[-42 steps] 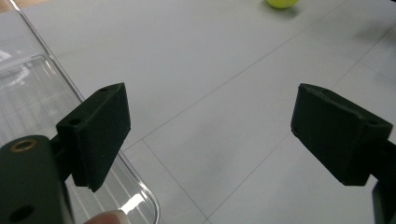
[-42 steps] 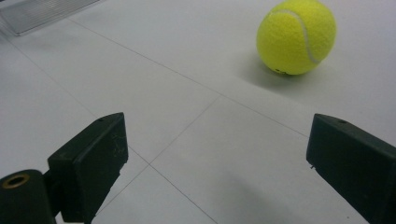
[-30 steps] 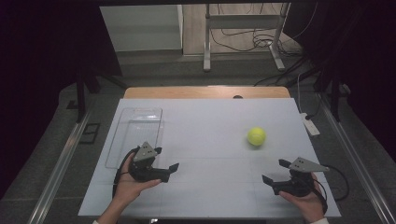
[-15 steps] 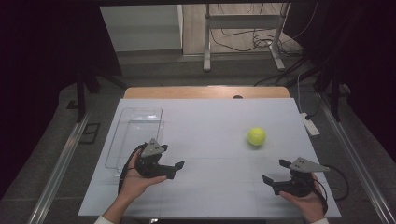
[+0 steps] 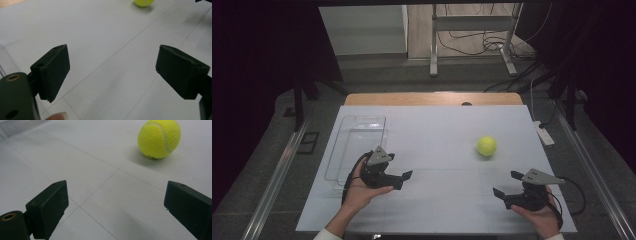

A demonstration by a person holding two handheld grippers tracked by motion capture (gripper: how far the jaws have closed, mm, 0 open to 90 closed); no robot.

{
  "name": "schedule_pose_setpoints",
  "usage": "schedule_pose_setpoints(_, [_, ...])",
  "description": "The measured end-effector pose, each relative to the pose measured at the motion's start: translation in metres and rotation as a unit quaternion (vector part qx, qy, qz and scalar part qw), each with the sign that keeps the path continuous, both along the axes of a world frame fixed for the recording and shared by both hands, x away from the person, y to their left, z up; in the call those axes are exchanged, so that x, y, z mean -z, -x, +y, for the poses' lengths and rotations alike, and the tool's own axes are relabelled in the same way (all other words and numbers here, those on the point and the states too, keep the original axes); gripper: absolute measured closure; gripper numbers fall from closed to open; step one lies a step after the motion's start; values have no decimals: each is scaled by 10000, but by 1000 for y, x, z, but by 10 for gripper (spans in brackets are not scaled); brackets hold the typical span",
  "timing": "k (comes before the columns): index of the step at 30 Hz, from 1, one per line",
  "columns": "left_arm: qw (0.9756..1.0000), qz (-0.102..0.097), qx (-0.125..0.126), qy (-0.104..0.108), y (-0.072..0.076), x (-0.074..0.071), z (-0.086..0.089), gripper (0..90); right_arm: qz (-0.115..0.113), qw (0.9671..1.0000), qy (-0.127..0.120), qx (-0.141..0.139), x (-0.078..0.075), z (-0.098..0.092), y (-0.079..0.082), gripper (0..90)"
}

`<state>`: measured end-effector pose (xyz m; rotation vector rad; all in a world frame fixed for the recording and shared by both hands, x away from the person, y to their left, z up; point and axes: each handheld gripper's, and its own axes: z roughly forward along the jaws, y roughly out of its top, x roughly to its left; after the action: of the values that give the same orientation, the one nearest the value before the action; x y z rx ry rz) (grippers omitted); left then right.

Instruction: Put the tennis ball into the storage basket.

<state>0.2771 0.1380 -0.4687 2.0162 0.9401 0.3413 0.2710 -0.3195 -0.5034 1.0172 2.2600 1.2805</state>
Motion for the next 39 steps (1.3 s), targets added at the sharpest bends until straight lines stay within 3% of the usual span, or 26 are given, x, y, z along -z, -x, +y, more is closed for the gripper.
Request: schedule_pose_setpoints(39, [9997, 11, 227, -116, -21, -7, -31, 133, -13, 10000, 6, 1, 1, 0, -1, 61])
